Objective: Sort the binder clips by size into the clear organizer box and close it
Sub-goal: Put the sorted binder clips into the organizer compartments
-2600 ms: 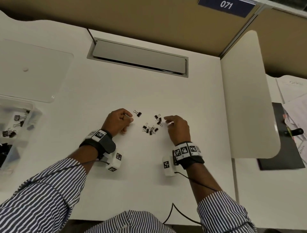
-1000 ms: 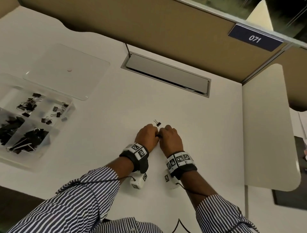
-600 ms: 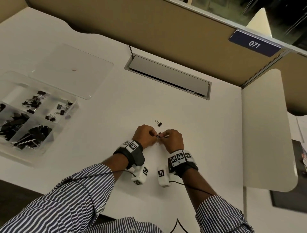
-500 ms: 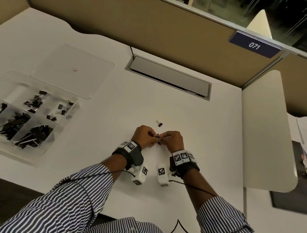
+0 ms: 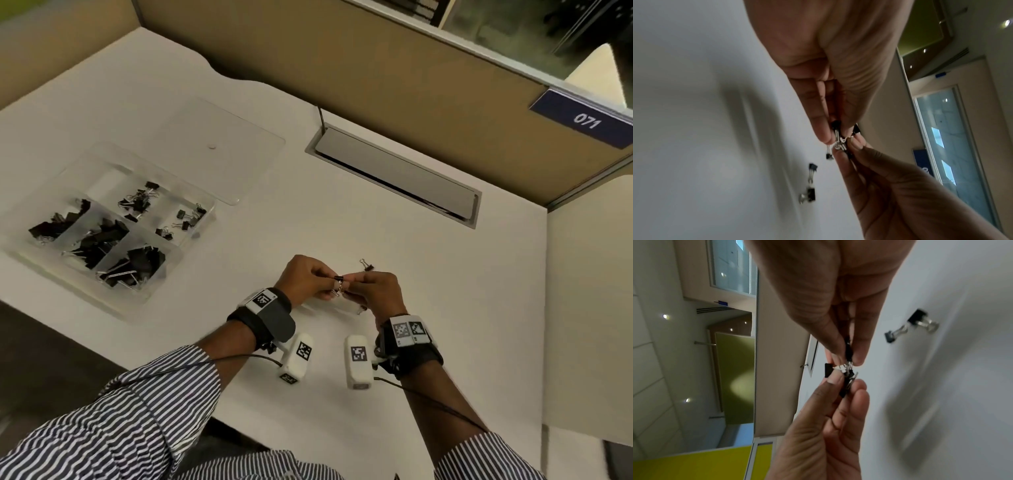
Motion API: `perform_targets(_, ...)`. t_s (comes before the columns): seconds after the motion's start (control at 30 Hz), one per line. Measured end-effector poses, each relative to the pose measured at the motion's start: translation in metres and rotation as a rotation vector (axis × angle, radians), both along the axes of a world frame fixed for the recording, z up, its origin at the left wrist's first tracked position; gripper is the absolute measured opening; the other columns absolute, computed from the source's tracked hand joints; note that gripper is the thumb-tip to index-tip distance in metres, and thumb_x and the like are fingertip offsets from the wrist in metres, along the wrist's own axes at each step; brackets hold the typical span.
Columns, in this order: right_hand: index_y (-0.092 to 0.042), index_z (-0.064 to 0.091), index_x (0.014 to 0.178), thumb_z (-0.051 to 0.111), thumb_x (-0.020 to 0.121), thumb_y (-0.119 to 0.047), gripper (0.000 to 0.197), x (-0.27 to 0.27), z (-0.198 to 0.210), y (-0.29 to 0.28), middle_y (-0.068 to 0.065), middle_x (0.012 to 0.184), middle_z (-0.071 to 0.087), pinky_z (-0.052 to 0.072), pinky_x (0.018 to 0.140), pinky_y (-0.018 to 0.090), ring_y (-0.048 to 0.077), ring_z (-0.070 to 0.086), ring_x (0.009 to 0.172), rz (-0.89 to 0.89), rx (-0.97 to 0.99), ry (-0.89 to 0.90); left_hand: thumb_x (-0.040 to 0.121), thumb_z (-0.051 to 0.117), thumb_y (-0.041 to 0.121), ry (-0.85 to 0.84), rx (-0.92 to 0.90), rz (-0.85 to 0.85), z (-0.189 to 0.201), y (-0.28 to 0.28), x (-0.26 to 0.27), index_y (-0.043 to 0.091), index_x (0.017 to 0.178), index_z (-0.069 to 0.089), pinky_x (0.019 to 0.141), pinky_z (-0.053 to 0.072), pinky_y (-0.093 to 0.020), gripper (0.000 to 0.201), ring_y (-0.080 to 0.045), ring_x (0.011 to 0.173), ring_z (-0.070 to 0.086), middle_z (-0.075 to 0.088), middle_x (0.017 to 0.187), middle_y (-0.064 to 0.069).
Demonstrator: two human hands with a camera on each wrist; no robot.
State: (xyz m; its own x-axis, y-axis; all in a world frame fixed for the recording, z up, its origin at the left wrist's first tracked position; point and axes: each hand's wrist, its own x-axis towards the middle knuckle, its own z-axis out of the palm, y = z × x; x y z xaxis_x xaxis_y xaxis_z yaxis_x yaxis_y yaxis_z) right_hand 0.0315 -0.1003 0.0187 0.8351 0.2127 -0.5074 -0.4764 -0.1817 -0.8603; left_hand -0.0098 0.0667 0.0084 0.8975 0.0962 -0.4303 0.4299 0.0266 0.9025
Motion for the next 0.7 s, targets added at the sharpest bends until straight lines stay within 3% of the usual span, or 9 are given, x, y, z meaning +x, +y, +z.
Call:
perform_targets(0.13, 0.000, 0.075, 0.076, 0.070, 0.078, 0.013, 0.014, -0.008, 0.006, 0.038, 0.023, 0.081, 0.073, 0.060, 0.080, 0.037, 0.031, 0.071, 0.078, 0.068, 0.002, -0.001, 0.076, 0.078, -0.004, 0.019, -0.030, 0.061, 0.004, 0.034, -0.018, -0.004, 0.085, 0.073, 0.070, 0.062, -0.038, 0.010, -0.033, 0.072, 0.073, 0.071, 0.079, -0.023)
perform_targets(0.27, 0.008, 0.073, 0.084, 0.070, 0.079, 0.012, 0.008, -0.017, 0.012, 0.082, 0.028, 0.086, 0.071, 0.061, 0.074, 0.030, 0.030, 0.070, 0.077, 0.106, -0.003, -0.004, 0.077, 0.077, -0.004, 0.018, -0.053, 0.127, 0.009, 0.075, -0.035, -0.007, 0.089, 0.072, 0.065, 0.061, -0.032, 0.013, -0.032, 0.072, 0.073, 0.071, 0.078, -0.021)
perform_targets(0.57, 0.004, 0.074, 0.082, 0.071, 0.079, 0.011, 0.009, -0.017, 0.039, 0.205, 0.025, 0.084, 0.073, 0.060, 0.080, 0.036, 0.031, 0.071, 0.077, 0.234, 0.018, -0.050, 0.077, 0.076, -0.006, 0.008, -0.115, 0.297, 0.037, 0.189, -0.055, -0.013, 0.098, 0.068, 0.060, 0.059, -0.025, 0.023, -0.028, 0.070, 0.072, 0.070, 0.088, -0.030)
perform_targets(0.7, 0.010, 0.072, 0.087, 0.070, 0.078, 0.013, 0.010, -0.014, 0.048, 0.271, 0.029, 0.087, 0.071, 0.061, 0.079, 0.036, 0.032, 0.071, 0.078, 0.272, 0.053, -0.060, 0.078, 0.076, -0.005, -0.034, -0.068, 0.345, 0.046, 0.249, -0.059, -0.010, 0.097, 0.069, 0.062, 0.060, -0.027, 0.022, -0.028, 0.071, 0.072, 0.071, 0.085, -0.025)
